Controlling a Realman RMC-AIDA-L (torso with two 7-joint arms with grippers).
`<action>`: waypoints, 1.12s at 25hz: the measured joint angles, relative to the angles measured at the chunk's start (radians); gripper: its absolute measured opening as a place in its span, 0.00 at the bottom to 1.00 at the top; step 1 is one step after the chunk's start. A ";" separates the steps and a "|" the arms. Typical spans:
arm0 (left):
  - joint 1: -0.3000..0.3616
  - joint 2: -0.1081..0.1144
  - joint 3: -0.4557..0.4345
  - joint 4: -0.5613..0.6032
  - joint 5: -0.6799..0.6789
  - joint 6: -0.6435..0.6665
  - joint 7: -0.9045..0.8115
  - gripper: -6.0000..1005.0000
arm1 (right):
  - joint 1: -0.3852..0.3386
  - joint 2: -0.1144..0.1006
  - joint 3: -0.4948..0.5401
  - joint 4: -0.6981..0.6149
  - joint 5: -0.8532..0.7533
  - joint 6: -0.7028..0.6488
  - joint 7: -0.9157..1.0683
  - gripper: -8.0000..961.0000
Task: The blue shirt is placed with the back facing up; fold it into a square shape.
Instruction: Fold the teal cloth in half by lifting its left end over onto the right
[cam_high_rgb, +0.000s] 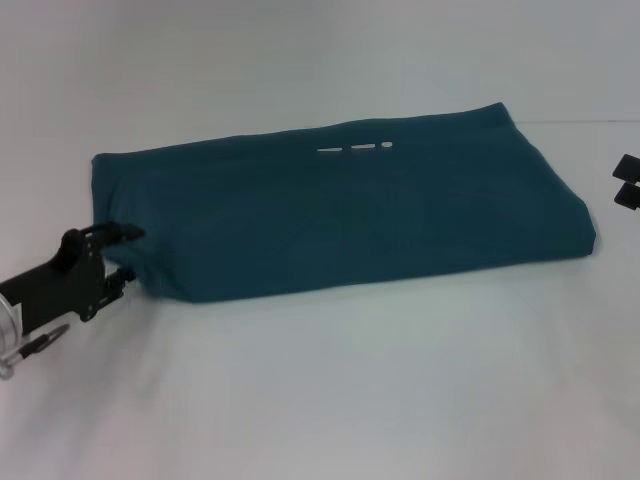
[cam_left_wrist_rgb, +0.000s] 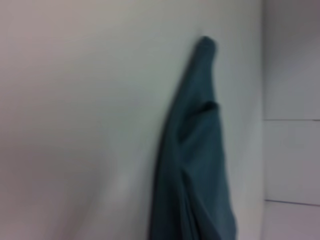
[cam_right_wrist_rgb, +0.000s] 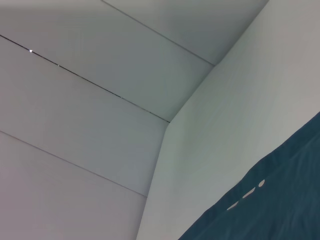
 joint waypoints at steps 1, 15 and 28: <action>0.002 -0.001 -0.002 0.009 -0.006 0.015 0.004 0.59 | 0.000 0.000 0.000 0.000 0.000 0.000 0.000 0.66; 0.052 -0.008 0.018 -0.008 -0.013 0.035 0.003 0.59 | 0.000 0.000 0.000 0.002 0.001 0.012 0.000 0.65; 0.028 -0.006 0.052 -0.045 0.004 0.005 -0.002 0.59 | 0.000 0.000 0.000 0.002 0.001 0.015 0.000 0.65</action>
